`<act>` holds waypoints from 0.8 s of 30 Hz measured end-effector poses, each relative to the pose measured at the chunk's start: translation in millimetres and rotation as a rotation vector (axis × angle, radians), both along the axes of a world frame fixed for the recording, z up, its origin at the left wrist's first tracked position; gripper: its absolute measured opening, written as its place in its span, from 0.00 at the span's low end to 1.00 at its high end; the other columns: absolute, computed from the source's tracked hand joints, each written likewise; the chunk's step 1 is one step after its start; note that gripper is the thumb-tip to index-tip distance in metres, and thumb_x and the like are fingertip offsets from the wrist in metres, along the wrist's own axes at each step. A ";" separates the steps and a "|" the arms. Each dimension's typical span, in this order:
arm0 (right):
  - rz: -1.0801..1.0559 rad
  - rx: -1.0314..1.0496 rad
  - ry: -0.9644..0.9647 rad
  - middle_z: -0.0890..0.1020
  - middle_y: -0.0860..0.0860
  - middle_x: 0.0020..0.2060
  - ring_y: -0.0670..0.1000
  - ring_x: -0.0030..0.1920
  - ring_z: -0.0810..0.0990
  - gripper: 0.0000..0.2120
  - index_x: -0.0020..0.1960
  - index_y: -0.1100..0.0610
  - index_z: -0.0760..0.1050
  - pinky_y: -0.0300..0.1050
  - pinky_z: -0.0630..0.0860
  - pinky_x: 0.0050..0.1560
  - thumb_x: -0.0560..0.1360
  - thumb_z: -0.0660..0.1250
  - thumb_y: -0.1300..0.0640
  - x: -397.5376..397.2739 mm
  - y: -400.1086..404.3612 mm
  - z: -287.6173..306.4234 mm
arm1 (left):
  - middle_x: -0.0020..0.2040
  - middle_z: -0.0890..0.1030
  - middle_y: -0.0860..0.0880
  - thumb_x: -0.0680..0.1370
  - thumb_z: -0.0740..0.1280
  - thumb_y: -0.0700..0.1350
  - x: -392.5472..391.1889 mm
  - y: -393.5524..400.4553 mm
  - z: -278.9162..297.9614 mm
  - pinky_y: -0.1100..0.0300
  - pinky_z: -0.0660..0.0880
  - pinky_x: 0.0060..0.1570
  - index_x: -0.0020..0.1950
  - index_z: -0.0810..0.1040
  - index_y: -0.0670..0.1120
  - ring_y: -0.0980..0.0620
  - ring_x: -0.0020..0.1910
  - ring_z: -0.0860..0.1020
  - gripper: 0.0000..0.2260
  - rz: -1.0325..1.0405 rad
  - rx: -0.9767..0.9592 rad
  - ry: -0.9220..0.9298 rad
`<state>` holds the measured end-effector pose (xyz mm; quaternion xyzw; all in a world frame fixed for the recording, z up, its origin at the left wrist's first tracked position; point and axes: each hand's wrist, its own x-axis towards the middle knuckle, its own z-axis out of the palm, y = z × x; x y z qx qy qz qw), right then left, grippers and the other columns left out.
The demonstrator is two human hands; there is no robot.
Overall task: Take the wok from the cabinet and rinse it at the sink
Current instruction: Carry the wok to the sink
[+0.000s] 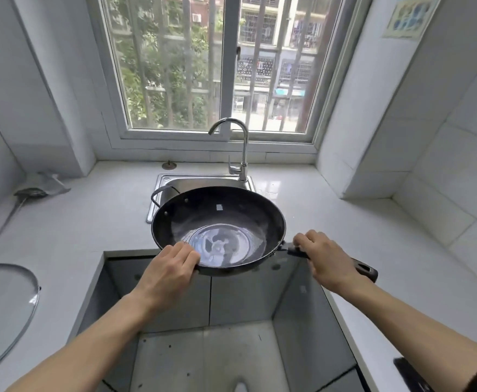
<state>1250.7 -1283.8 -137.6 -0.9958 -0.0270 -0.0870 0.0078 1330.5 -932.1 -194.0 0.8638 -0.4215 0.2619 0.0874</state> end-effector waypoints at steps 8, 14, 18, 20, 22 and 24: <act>0.099 0.070 0.056 0.73 0.50 0.48 0.55 0.49 0.72 0.19 0.55 0.51 0.69 0.46 0.69 0.43 0.70 0.63 0.70 128.1 -27.2 -29.6 | 0.42 0.76 0.46 0.75 0.63 0.43 96.7 -23.5 -9.9 0.52 0.73 0.37 0.45 0.74 0.44 0.44 0.41 0.74 0.03 0.083 0.060 0.058; 0.148 0.079 0.083 0.73 0.50 0.48 0.54 0.48 0.71 0.18 0.56 0.51 0.69 0.47 0.70 0.43 0.71 0.63 0.69 207.1 -33.5 -36.2 | 0.42 0.76 0.48 0.73 0.64 0.43 152.0 -27.2 -15.0 0.52 0.72 0.37 0.45 0.75 0.45 0.45 0.40 0.73 0.04 0.150 0.075 0.163; 0.143 0.079 0.102 0.74 0.50 0.48 0.54 0.46 0.71 0.18 0.57 0.51 0.68 0.47 0.72 0.43 0.72 0.62 0.69 249.2 -26.1 -43.6 | 0.43 0.76 0.49 0.73 0.63 0.45 186.1 -19.7 -24.1 0.53 0.72 0.38 0.46 0.76 0.46 0.47 0.41 0.73 0.05 0.171 0.099 0.220; 0.142 0.096 0.117 0.74 0.51 0.49 0.54 0.47 0.72 0.19 0.58 0.51 0.68 0.48 0.73 0.44 0.72 0.62 0.69 268.8 -21.4 -51.5 | 0.43 0.75 0.49 0.73 0.64 0.44 206.2 -14.8 -34.3 0.53 0.72 0.38 0.46 0.76 0.46 0.47 0.41 0.73 0.04 0.166 0.096 0.242; 0.125 0.090 0.130 0.74 0.50 0.50 0.54 0.48 0.73 0.20 0.59 0.51 0.69 0.46 0.71 0.44 0.73 0.62 0.69 286.5 -14.2 -58.1 | 0.42 0.75 0.49 0.74 0.63 0.44 229.2 -9.8 -41.8 0.54 0.71 0.37 0.45 0.76 0.47 0.47 0.40 0.72 0.03 0.155 0.096 0.236; 0.104 0.077 0.162 0.73 0.50 0.50 0.53 0.48 0.72 0.20 0.58 0.51 0.68 0.45 0.68 0.43 0.72 0.62 0.70 302.8 -6.9 -63.8 | 0.41 0.75 0.49 0.72 0.65 0.42 252.8 -2.9 -49.3 0.54 0.71 0.36 0.45 0.74 0.47 0.47 0.39 0.72 0.03 0.145 0.099 0.261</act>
